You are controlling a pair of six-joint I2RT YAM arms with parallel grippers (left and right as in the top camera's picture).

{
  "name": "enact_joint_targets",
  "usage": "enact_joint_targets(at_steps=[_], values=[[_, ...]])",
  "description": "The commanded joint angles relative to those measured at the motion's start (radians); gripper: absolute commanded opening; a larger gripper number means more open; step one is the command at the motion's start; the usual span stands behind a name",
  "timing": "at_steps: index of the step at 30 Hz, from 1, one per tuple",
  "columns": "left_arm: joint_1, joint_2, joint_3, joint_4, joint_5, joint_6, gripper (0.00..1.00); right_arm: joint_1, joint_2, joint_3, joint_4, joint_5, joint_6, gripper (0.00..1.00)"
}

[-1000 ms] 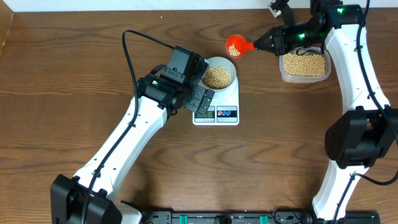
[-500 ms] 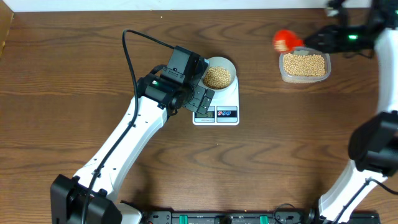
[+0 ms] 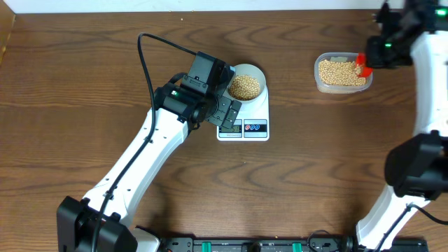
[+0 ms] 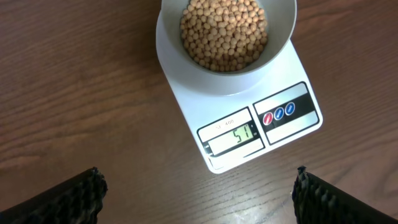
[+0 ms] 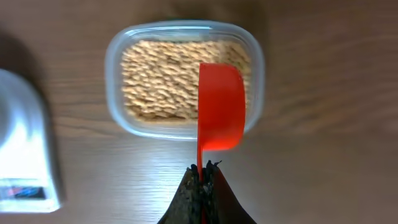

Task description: Scoop item into bowl and weigh 50g on scale

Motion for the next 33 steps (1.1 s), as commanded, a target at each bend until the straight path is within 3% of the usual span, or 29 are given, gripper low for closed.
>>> enact_joint_targets(at_steps=[1, 10, 15, 21, 27, 33], values=[[0.001, -0.020, 0.004, -0.003, -0.013, 0.006, 0.98, 0.099, -0.019, 0.018, 0.005, 0.347, 0.106, 0.01], [0.000, -0.020, 0.004, -0.003, -0.013, 0.005, 0.98, 0.279, -0.019, 0.018, 0.009, 0.686, 0.195, 0.01], [0.001, -0.020, 0.004, -0.003, -0.013, 0.005, 0.98, 0.308, -0.019, 0.018, 0.010, 0.708, 0.197, 0.01], [0.001, -0.020, 0.004, -0.003, -0.013, 0.006, 0.98, 0.307, -0.019, 0.018, 0.067, 0.293, 0.078, 0.01], [0.001, -0.020, 0.004, -0.003, -0.013, 0.006, 0.98, 0.328, -0.030, 0.018, 0.147, 0.095, 0.039, 0.01], [0.001, -0.020, 0.004, -0.003, -0.013, 0.005, 0.98, 0.351, -0.038, 0.018, 0.233, -0.261, -0.023, 0.01]])
